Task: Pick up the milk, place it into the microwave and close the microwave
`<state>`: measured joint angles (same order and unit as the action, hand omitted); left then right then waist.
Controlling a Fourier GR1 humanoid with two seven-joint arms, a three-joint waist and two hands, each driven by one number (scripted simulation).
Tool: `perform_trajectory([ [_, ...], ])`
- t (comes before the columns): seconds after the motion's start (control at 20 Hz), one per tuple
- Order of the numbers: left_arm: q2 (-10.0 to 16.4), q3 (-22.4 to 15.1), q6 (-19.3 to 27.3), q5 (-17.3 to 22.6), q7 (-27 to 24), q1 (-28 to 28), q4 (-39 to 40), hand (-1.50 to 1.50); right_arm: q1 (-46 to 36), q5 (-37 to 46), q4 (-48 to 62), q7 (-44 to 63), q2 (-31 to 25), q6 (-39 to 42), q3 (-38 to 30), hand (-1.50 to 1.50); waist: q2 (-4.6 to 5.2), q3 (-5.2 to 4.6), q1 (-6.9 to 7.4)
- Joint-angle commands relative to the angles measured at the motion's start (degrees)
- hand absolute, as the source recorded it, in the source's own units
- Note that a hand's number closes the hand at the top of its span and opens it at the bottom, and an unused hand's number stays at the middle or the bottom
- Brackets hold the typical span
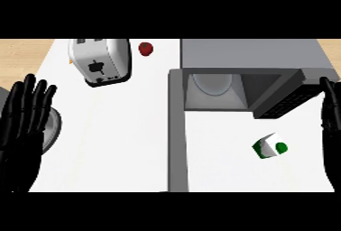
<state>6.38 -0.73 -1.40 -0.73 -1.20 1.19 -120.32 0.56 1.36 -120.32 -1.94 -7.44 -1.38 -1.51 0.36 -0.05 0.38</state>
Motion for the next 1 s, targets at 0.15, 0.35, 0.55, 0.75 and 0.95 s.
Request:
perform_trajectory([
  [0.15, 2.7, 7.6, -2.8, 7.8, 3.8, -3.1, 0.9, -1.5, 4.8, -2.9, 2.4, -5.2, -0.8, 6.6, 0.6, -1.5, -0.4, 0.07, -0.44],
  [0.35, 2.6, 10.8, -2.9, 13.3, 6.4, -4.7, 8.1, -1.5, 7.0, -16.3, 2.9, -2.1, 1.1, 14.0, 4.6, -1.5, -0.34, 0.14, -0.63],
  [0.55, 2.7, 11.7, -5.0, 15.4, 6.1, 1.4, 4.6, -1.5, 12.7, -19.1, -1.2, -1.6, 0.1, 16.6, 4.6, -1.5, -0.5, 0.07, -0.37],
  [0.75, 1.1, 10.4, -6.9, 14.1, 3.7, 6.2, 2.0, -1.5, 17.9, -16.6, -1.4, -5.2, 2.4, 17.6, 7.5, -1.5, -0.44, 0.06, -0.41],
  [0.95, -2.3, 7.0, -8.0, 10.7, 0.1, 12.4, 0.3, -1.5, 19.1, -11.7, -4.2, -5.1, 3.5, 13.9, 7.3, -1.5, -0.45, 0.05, -0.35],
])
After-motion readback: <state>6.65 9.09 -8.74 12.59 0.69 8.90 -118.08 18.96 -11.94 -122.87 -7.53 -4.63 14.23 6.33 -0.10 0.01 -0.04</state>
